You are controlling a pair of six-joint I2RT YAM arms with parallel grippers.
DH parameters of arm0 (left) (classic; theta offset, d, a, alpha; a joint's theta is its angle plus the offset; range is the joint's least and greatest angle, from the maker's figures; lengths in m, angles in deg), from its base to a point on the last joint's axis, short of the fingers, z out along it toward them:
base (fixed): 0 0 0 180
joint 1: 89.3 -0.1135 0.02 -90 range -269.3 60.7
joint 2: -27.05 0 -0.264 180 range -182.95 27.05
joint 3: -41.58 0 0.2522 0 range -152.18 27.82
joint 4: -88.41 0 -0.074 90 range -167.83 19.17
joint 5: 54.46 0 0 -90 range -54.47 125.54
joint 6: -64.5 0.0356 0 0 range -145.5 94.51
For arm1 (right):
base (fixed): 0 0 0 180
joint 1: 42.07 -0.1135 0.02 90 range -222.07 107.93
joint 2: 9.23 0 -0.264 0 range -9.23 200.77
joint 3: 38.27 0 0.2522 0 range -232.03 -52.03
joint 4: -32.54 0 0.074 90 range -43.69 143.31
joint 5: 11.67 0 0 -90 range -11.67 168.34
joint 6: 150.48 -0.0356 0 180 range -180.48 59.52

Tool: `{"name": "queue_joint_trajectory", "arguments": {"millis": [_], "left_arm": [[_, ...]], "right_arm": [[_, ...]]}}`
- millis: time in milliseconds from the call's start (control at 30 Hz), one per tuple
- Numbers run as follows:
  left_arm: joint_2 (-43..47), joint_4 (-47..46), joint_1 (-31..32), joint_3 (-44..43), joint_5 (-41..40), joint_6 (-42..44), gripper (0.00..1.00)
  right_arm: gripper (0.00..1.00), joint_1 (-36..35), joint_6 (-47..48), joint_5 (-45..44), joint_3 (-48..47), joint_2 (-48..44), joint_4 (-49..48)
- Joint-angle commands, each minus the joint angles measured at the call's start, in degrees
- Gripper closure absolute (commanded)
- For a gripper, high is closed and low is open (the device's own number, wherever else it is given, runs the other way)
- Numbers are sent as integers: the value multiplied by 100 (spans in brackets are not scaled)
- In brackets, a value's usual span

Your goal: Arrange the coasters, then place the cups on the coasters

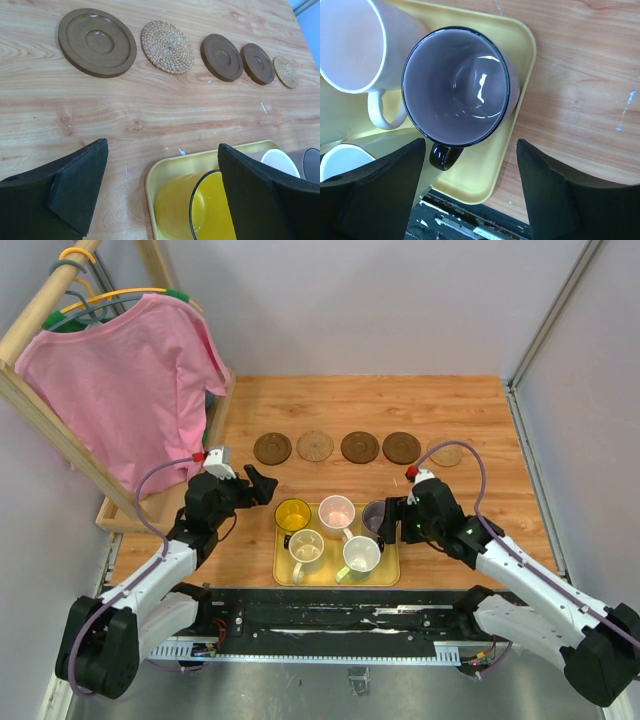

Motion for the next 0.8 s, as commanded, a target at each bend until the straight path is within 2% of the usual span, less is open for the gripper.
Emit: {"name": "queue_joint_trajectory", "arguments": {"millis": [0, 267, 533, 767], "left_arm": [[160, -224, 48, 101, 48, -15, 5], [146, -295, 51, 157, 70, -41, 5], [68, -391, 51, 162, 107, -49, 5], [-36, -433, 51, 139, 142, -40, 5]], "right_arm": [[26, -271, -79, -124, -36, 94, -132], [30, -690, -157, -166, 67, 226, -68], [47, -1029, -156, -708, -14, 670, 254], [53, -1071, -277, -1191, -20, 614, 684]]}}
